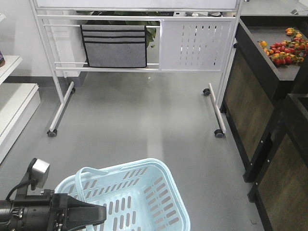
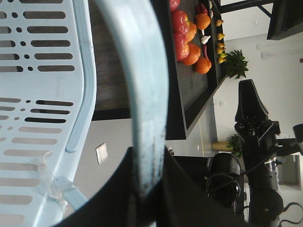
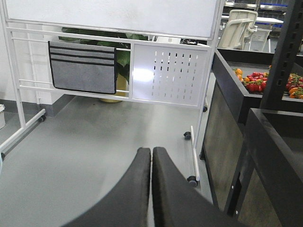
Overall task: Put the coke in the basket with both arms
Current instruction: 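Drive the base forward past the whiteboard stand carrying the basket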
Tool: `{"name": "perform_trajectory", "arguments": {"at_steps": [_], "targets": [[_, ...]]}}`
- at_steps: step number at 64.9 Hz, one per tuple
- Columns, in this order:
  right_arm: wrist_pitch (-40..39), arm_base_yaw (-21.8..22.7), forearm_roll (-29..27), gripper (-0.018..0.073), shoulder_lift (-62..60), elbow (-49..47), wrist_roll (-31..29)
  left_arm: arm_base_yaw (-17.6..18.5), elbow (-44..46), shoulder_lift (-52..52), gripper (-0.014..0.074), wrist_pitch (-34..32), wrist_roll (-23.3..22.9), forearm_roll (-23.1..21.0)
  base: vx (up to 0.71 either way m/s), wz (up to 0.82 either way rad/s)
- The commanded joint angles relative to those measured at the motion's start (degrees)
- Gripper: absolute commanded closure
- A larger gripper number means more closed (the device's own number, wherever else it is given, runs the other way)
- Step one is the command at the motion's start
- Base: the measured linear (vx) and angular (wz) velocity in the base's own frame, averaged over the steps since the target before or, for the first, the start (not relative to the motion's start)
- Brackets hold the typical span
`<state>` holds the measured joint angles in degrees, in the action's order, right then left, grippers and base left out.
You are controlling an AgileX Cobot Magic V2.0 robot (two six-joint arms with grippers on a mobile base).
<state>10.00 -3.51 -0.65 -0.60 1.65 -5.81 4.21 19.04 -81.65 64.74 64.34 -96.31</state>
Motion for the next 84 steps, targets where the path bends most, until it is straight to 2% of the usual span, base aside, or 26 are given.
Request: {"name": "perform_trajectory", "arguments": {"at_steps": [1, 84], "targets": [[-4.1, 0.0, 0.1, 0.0561, -0.7, 0.4, -0.3, 0.2, 0.8, 1.5, 0.0603, 4.9, 0.7, -5.9, 0.20, 0.03], [-4.2, 0.0, 0.1, 0.0561, -0.7, 0.4, -0.3, 0.2, 0.8, 1.5, 0.0603, 4.9, 0.7, -5.9, 0.19, -0.02]]}}
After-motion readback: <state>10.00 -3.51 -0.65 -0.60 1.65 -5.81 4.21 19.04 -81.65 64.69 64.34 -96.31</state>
